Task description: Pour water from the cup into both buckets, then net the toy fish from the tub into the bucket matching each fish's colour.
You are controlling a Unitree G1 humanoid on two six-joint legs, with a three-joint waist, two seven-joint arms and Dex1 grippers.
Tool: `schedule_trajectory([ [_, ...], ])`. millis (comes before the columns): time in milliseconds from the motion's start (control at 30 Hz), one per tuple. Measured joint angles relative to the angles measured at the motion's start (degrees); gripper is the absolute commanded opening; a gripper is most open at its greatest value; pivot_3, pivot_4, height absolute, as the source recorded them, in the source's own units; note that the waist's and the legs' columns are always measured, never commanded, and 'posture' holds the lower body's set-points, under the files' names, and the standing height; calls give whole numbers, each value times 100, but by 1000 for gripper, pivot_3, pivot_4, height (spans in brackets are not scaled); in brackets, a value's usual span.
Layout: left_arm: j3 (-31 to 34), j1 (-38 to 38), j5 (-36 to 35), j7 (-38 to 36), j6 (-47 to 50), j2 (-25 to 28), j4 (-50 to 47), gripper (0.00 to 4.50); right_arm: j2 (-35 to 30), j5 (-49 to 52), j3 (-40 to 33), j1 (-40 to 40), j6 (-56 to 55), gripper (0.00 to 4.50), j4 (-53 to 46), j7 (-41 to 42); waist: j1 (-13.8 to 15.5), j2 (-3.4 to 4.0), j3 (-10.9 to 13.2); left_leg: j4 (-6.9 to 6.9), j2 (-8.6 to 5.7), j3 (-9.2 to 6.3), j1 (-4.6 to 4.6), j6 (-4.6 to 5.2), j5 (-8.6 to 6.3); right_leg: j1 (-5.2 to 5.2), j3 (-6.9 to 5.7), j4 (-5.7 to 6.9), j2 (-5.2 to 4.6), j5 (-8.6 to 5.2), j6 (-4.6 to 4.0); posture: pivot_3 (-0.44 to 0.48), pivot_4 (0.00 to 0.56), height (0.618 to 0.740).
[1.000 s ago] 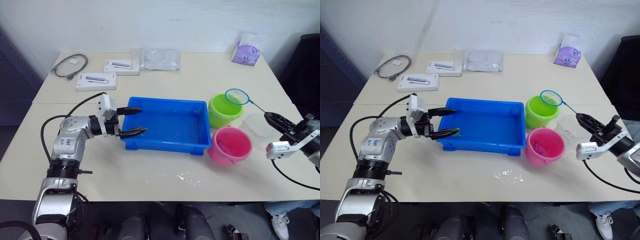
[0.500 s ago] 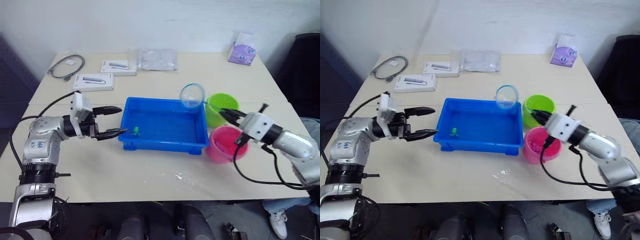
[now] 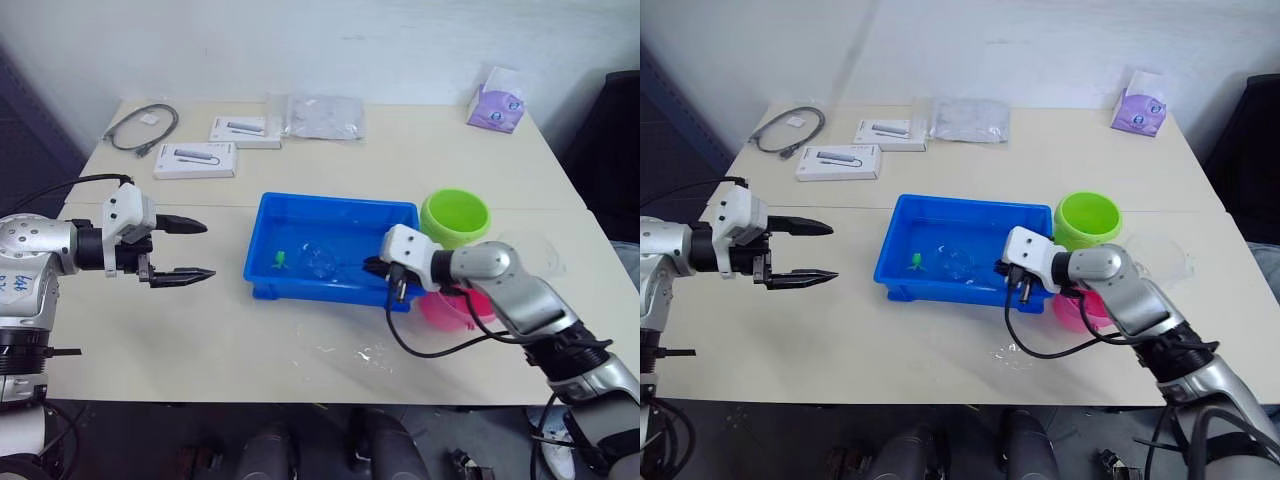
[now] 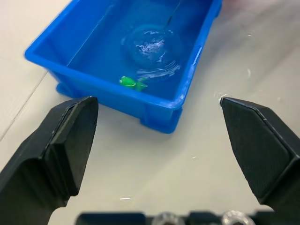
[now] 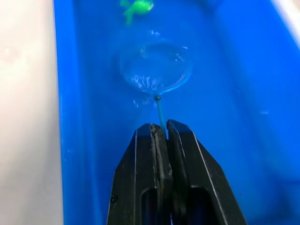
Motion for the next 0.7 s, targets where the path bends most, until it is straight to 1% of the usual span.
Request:
schedule_trajectory([
  [133, -95, 136, 24, 48, 158, 16, -100, 4468, 688, -374, 114, -191, -124, 0, 552, -69, -94, 0, 0, 1, 5, 0, -11, -5, 3, -16, 0, 10, 8, 0, 0, 0, 150, 740],
  [300, -6, 331, -6, 206, 202, 21, -153, 4468, 1143, -448, -28, -267, -229, 0, 726, -99, -106, 0, 0, 9, 4, 5, -52, -8, 5, -59, 5, 22, 9, 0, 0, 0, 150, 740],
  [400, 115, 426, -80, 324, 268, -6, -160, 4468, 1146, -452, -135, -266, -276, 0, 717, -69, -99, 0, 0, 10, 4, 6, -56, -8, 5, -62, 4, 21, 11, 0, 0, 0, 150, 740],
  [500, 278, 512, -154, 424, 220, -53, -174, 4468, 1063, -382, -444, -193, -278, 0, 440, -20, -80, 0, 0, 12, 2, 4, -58, -8, 5, -62, 3, 21, 9, 0, 0, 0, 150, 740],
  [600, 553, 499, -474, 595, 228, -424, -256, 4468, 797, -143, -883, 236, -255, 0, -263, 106, -43, -3, -2, 13, 1, 0, -60, -8, 5, -61, 2, 19, 6, 1, 2, 0, 150, 740],
  [633, 680, 479, -660, 681, 282, -583, -315, 4468, 743, -48, -1055, 453, -298, 0, -474, 125, -34, -4, -2, 13, 1, 1, -61, -8, 5, -61, 2, 18, 7, 1, 2, 0, 150, 740],
  [700, 822, 424, -907, 783, 402, -724, -360, 4468, 738, 124, -1284, 747, -369, 0, -726, 115, -43, -6, -3, 15, 1, 4, -60, -8, 6, -61, 3, 21, 10, 2, 3, 0, 150, 740],
])
